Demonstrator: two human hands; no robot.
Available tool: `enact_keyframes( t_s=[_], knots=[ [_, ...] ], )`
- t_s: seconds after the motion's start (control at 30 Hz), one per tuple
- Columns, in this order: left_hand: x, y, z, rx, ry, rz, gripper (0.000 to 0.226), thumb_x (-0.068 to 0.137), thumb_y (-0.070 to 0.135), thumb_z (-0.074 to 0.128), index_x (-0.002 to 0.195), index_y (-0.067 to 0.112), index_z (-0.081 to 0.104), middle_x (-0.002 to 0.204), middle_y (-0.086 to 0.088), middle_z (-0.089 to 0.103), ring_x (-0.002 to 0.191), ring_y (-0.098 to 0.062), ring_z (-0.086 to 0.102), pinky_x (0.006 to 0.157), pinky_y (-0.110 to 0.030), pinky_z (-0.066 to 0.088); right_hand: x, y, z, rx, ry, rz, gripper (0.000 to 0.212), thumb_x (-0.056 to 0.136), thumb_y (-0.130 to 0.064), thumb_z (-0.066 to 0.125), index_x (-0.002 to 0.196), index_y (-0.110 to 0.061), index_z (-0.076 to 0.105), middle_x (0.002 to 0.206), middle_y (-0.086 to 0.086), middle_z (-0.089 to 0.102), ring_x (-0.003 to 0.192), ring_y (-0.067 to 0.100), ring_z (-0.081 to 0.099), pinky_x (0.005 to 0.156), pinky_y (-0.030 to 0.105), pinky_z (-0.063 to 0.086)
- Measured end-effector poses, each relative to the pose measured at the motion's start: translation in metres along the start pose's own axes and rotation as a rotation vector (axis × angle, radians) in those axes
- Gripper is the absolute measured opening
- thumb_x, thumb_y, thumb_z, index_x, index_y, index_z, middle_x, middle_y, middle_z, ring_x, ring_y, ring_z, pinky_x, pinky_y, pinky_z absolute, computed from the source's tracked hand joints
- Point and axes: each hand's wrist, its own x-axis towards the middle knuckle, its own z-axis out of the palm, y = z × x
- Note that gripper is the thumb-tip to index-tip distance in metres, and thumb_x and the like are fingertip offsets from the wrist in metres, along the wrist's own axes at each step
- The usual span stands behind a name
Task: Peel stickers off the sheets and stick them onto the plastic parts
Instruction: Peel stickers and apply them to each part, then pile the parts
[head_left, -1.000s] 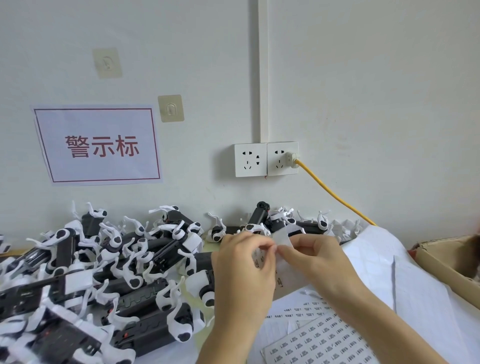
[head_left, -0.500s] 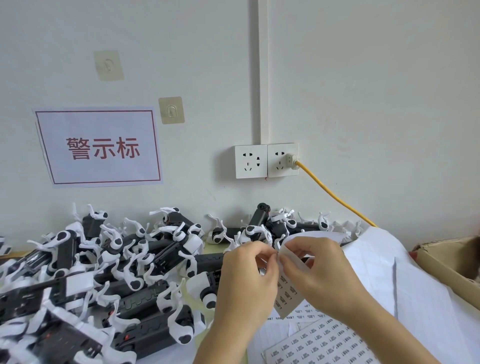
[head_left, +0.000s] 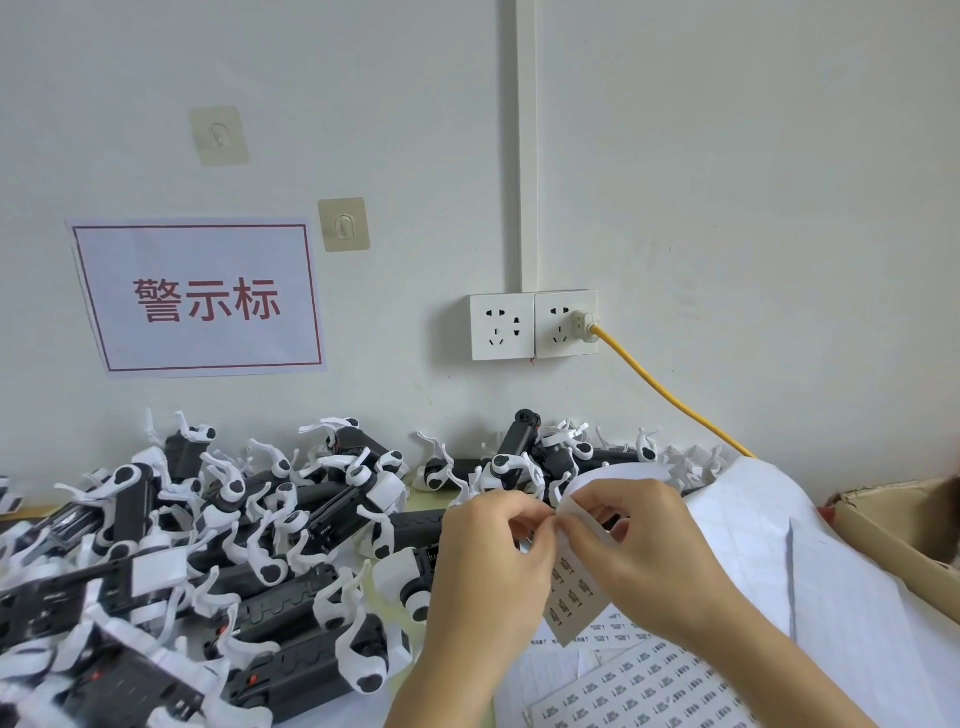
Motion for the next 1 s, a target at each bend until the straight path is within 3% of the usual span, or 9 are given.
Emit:
enact_keyframes(
  t_s=[0.27,0.47,0.6,0.8,0.9,1.0],
  knots=[
    [-0.0005,0.0012,0.0031,0.043,0.031,0.033,0.012,0.087,0.015,0.071,0.077,0.021,0.076,0.071,0.014,0.069,0.073,-0.007,0.065,0.067,-0.025,0.052,0.0001,-0.0005,-0.0007,0.063,-0.005,0.000,0.025,0.090,-0.017,0.061,0.073,-0.030,0.074,0.070,-0.008,0.072,0.065,0.008,0.066,0.056,0.022,0.050],
    [-0.0004,0.0020,0.0013,-0.036,0.021,-0.005,0.016,0.085,0.011,0.071,0.073,0.020,0.075,0.069,0.013,0.070,0.070,-0.010,0.066,0.065,-0.025,0.053,-0.0002,-0.0001,-0.0005,0.073,-0.011,0.027,0.022,0.092,-0.018,0.060,0.076,-0.026,0.073,0.074,-0.007,0.071,0.071,0.010,0.067,0.067,0.038,0.057],
    [0.0012,0.0012,0.0006,-0.078,0.018,-0.065,0.018,0.085,0.007,0.071,0.072,0.019,0.075,0.068,0.010,0.071,0.066,-0.008,0.065,0.062,-0.016,0.051,0.0004,0.0002,-0.0015,0.076,-0.022,0.028,0.019,0.092,-0.018,0.060,0.078,-0.021,0.072,0.075,-0.003,0.071,0.075,0.014,0.068,0.073,0.044,0.057],
    [0.0038,-0.0005,-0.0002,-0.193,0.032,-0.180,0.017,0.085,0.009,0.072,0.073,0.019,0.077,0.072,0.005,0.073,0.071,-0.007,0.068,0.064,-0.016,0.052,0.0014,0.0022,-0.0058,0.123,-0.031,0.033,0.025,0.096,-0.008,0.057,0.082,-0.021,0.073,0.082,-0.005,0.074,0.082,0.009,0.070,0.075,0.033,0.056],
    [0.0039,0.0007,-0.0001,-0.235,0.031,-0.208,0.018,0.083,0.009,0.074,0.073,0.023,0.076,0.075,0.008,0.074,0.073,-0.006,0.067,0.065,-0.017,0.052,0.0016,0.0037,-0.0076,0.194,-0.053,0.061,0.026,0.098,-0.006,0.056,0.084,-0.020,0.073,0.082,-0.004,0.075,0.082,0.010,0.071,0.074,0.029,0.054],
    [0.0025,0.0020,0.0003,-0.232,0.025,-0.226,0.013,0.081,0.016,0.078,0.078,0.029,0.075,0.083,0.015,0.072,0.082,0.001,0.064,0.066,-0.010,0.047,0.0018,0.0030,-0.0090,0.292,-0.078,0.101,0.026,0.099,-0.006,0.055,0.085,-0.018,0.074,0.084,-0.001,0.077,0.082,0.014,0.073,0.074,0.028,0.052]
  ],
)
